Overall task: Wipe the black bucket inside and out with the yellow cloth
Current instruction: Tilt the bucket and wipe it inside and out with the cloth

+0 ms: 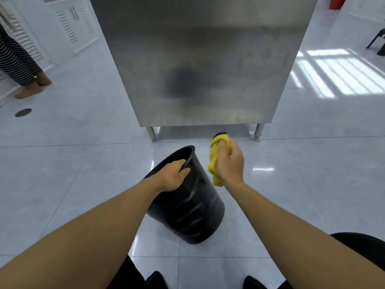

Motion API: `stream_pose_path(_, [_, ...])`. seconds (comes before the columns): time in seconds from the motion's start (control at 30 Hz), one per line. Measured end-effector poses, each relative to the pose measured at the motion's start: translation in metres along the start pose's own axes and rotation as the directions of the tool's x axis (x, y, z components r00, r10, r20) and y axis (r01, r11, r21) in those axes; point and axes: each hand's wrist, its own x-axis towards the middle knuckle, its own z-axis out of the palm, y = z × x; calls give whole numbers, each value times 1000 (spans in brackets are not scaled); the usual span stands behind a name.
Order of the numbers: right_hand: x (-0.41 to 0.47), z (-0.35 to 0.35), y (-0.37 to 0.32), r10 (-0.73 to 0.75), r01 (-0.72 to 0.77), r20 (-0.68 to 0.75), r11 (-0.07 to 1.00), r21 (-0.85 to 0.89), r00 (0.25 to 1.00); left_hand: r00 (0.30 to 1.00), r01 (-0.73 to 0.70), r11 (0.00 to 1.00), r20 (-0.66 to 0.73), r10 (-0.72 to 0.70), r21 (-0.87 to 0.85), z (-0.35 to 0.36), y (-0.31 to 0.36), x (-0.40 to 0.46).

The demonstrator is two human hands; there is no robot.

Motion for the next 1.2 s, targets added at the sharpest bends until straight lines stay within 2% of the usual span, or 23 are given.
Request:
stream_pose_path(0.07, [-9, 11, 20, -9, 19, 212, 999, -46, 977, 999, -11, 997, -37, 8, -79, 3, 2, 2])
stream_pose_path(0.13, [-15, 24, 39, -54, 86, 367, 994, -73, 929, 999, -6, 988, -41, 0, -152, 7, 5, 4])
stream_pose_path(0.23, [-19, 41, 59, -97, 162, 463, 981, -104, 881, 992, 62, 948, -85, -92, -312, 8, 10, 4])
stream_pose_path(0.3, [-19, 46, 74, -90, 240, 507, 941, -238, 857, 976, 106, 924, -139, -167, -369, 7, 6, 6])
stream_pose_path(0.37, [-21, 45, 88, -9, 239, 508, 889, -390, 861, 961, 138, 918, -173, -215, -371, 4, 2, 8])
stream_pose_path(0.4, [-21, 45, 92, 42, 193, 479, 882, -431, 877, 954, 156, 917, -184, -235, -367, 3, 0, 10])
stream_pose_path(0.47, [-20, 48, 93, 121, 77, 413, 899, -431, 903, 940, 181, 913, -208, -270, -365, 1, -3, 12])
stream_pose_path(0.53, [-19, 59, 83, 75, 73, 407, 940, -334, 910, 924, 195, 900, -235, -302, -390, -1, -3, 14])
stream_pose_path(0.6, [-25, 72, 73, -55, 162, 456, 966, -201, 888, 904, 198, 857, -251, -347, -475, -3, -4, 15])
stream_pose_path(0.67, [-32, 80, 75, -144, 247, 498, 958, -147, 855, 887, 187, 844, -282, -365, -502, -5, -6, 16])
stream_pose_path(0.77, [-32, 77, 91, -163, 309, 457, 914, -264, 874, 909, 130, 897, -312, -278, -422, -4, -11, 16])
stream_pose_path(0.83, [-29, 72, 95, -115, 260, 387, 902, -345, 915, 929, 95, 913, -294, -225, -396, -3, -12, 16])
stream_pose_path(0.9, [-28, 71, 93, -49, 185, 353, 913, -364, 934, 946, 84, 939, -270, -181, -334, -3, -13, 16])
stream_pose_path(0.97, [-32, 74, 87, -72, 210, 380, 918, -335, 922, 959, 72, 962, -248, -140, -262, -4, -17, 14])
stream_pose_path(1.1, [-42, 81, 79, -132, 276, 441, 919, -281, 888, 957, 88, 970, -250, -145, -225, -8, -23, 10])
stream_pose_path(1.2, [-39, 75, 88, -107, 279, 410, 878, -388, 906, 946, 98, 972, -284, -158, -215, -4, -19, 10])
